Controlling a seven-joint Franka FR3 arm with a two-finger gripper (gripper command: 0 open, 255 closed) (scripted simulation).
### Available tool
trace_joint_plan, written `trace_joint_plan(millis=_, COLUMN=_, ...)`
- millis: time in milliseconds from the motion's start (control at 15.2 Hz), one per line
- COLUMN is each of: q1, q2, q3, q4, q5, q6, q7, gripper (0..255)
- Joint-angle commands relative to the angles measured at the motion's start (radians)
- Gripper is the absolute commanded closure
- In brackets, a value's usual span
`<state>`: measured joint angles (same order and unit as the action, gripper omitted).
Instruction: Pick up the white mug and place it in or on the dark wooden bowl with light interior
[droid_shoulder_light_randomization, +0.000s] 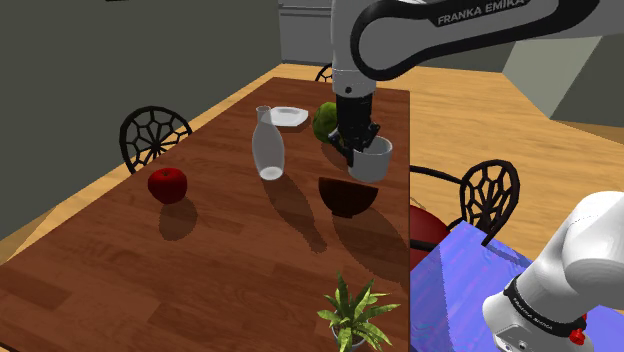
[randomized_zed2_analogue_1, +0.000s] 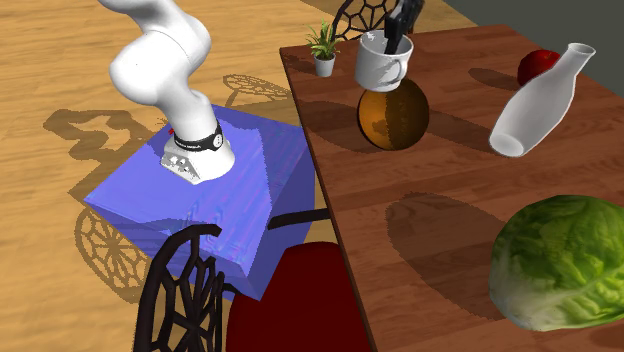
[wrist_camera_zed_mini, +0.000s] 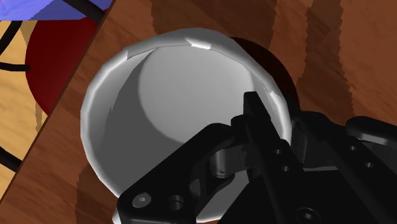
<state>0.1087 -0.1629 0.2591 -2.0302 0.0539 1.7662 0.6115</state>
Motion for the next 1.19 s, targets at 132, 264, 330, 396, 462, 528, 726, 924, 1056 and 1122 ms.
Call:
trace_joint_plan(millis=132, q1=0.001, q2=0.009, q3=0.003, q4=-0.044, q5=-0.001, q6=0.053, q7=0.003, gripper=255)
trace_joint_plan(millis=264, q1=0.002, q2=0.014, q3=0.004, q4=-0.065, q5=-0.001, q6=0.079, q7=0.004, gripper=255)
trace_joint_plan(millis=330, q1=0.002, q2=0.017, q3=0.005, q4=-0.076, q5=-0.002, q6=0.093, q7=0.004, gripper=255)
trace_joint_plan(millis=396, q1=0.002, q2=0.02, q3=0.005, q4=-0.086, q5=-0.002, q6=0.106, q7=0.004, gripper=255)
trace_joint_plan(millis=462, q1=0.002, q2=0.024, q3=0.006, q4=-0.096, q5=-0.003, q6=0.12, q7=0.005, gripper=255)
trace_joint_plan(millis=528, q1=0.002, q2=0.027, q3=0.007, q4=-0.106, q5=-0.003, q6=0.133, q7=0.005, gripper=255)
trace_joint_plan(millis=726, q1=0.003, q2=0.041, q3=0.008, q4=-0.138, q5=-0.006, q6=0.178, q7=0.007, gripper=255)
trace_joint_plan(millis=924, q1=0.003, q2=0.041, q3=0.008, q4=-0.138, q5=-0.006, q6=0.178, q7=0.007, gripper=255)
trace_joint_plan(millis=1056, q1=0.003, q2=0.041, q3=0.008, q4=-0.138, q5=-0.006, q6=0.178, q7=0.007, gripper=255)
trace_joint_plan(millis=1122, q1=0.003, q2=0.041, q3=0.008, q4=-0.138, q5=-0.006, q6=0.178, q7=0.007, gripper=255)
